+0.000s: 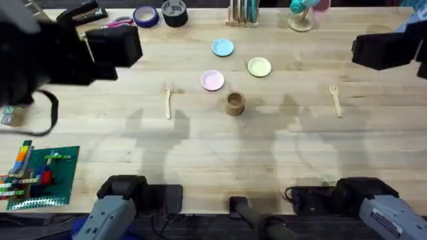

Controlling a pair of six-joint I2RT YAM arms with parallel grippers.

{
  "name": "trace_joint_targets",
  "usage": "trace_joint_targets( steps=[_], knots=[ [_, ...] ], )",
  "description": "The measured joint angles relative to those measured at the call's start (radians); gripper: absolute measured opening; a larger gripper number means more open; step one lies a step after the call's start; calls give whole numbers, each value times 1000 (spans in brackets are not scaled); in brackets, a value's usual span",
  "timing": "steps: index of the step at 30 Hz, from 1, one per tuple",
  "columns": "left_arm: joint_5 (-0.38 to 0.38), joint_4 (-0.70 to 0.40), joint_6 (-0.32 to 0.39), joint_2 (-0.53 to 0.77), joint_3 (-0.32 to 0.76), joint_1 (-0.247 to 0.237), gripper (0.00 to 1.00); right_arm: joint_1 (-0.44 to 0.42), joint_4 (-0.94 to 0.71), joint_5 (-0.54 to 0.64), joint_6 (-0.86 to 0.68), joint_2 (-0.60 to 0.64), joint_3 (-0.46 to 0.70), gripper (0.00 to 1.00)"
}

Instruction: Pick up a utensil and set it on the pink plate, then put the other utensil in the container.

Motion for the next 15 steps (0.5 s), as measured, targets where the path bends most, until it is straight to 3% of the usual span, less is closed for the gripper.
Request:
trace_joint_targets(
  steps=[5, 15],
  knots=[
    [0, -78, 0, 159, 115, 0, 995, 0, -37, 0, -8, 80, 41, 995],
    [0, -86, 0, 184, 128, 0, 995, 0, -41, 0, -30, 84, 42, 996]
  ],
)
